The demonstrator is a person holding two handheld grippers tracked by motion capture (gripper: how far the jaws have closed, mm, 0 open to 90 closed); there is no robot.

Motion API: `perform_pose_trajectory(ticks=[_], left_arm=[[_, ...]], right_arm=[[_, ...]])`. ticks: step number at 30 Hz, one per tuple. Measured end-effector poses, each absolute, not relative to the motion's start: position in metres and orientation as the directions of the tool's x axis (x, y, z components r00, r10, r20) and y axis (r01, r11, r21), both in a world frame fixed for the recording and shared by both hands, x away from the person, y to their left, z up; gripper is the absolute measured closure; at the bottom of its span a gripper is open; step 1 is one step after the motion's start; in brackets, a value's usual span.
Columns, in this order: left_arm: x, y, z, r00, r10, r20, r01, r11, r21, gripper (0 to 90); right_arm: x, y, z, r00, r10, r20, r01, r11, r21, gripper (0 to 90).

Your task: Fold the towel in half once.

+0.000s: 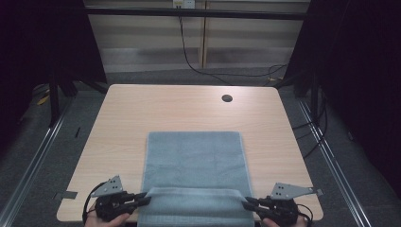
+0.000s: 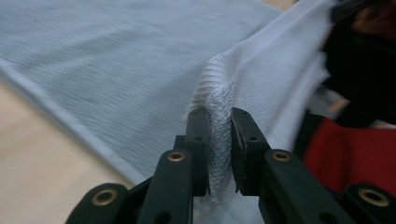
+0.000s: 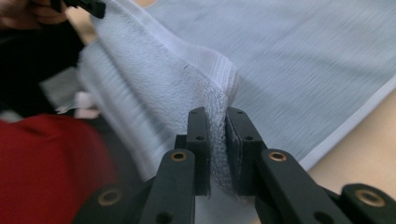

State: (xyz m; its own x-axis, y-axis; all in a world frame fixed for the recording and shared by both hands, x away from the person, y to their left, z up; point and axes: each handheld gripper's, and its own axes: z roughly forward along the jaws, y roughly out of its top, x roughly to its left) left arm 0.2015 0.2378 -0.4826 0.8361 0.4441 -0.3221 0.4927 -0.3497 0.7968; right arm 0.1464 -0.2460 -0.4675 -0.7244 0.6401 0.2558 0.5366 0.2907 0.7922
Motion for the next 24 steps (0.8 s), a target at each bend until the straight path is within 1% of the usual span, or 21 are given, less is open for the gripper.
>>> perform_pose_trajectory(ticks=[2, 4, 5, 7, 9, 12, 13, 17, 19, 24], left_arm=[[0.195, 0.241, -0.481, 0.844, 0.436, -0.311, 0.478, -0.35, 0.806, 75.7], [0.192, 0.243, -0.478, 0.849, 0.422, -0.318, 0.472, -0.337, 0.814, 74.7], [0.192, 0.244, -0.477, 0.853, 0.409, -0.324, 0.47, -0.332, 0.818, 70.9], [0.192, 0.246, -0.475, 0.86, 0.402, -0.316, 0.454, -0.316, 0.833, 68.6], [0.194, 0.247, -0.472, 0.859, 0.403, -0.316, 0.452, -0.306, 0.838, 62.2], [0.207, 0.246, -0.47, 0.856, 0.422, -0.298, 0.444, -0.304, 0.843, 61.0], [0.214, 0.246, -0.47, 0.851, 0.434, -0.296, 0.448, -0.305, 0.84, 60.2], [0.257, 0.236, -0.476, 0.825, 0.481, -0.296, 0.479, -0.318, 0.818, 59.0], [0.282, 0.228, -0.481, 0.809, 0.508, -0.296, 0.499, -0.327, 0.802, 58.5], [0.322, 0.211, -0.488, 0.777, 0.563, -0.282, 0.525, -0.331, 0.784, 59.0]], right_arm=[[0.138, -0.247, -0.472, -0.724, 0.639, 0.26, 0.545, 0.299, 0.783, 74.8], [0.133, -0.249, -0.471, -0.723, 0.636, 0.27, 0.547, 0.287, 0.786, 74.2], [0.132, -0.25, -0.469, -0.727, 0.626, 0.281, 0.543, 0.274, 0.794, 73.2], [0.131, -0.251, -0.466, -0.728, 0.629, 0.273, 0.53, 0.264, 0.806, 70.8], [0.133, -0.252, -0.464, -0.726, 0.631, 0.273, 0.529, 0.258, 0.809, 69.3], [0.141, -0.252, -0.463, -0.712, 0.658, 0.245, 0.523, 0.264, 0.81, 67.8], [0.146, -0.251, -0.463, -0.71, 0.667, 0.226, 0.513, 0.27, 0.815, 67.7], [0.175, -0.247, -0.464, -0.709, 0.674, 0.21, 0.513, 0.288, 0.809, 66.3], [0.194, -0.244, -0.465, -0.708, 0.673, 0.213, 0.515, 0.286, 0.808, 66.0], [0.245, -0.232, -0.47, -0.709, 0.679, 0.192, 0.521, 0.32, 0.792, 64.7]])
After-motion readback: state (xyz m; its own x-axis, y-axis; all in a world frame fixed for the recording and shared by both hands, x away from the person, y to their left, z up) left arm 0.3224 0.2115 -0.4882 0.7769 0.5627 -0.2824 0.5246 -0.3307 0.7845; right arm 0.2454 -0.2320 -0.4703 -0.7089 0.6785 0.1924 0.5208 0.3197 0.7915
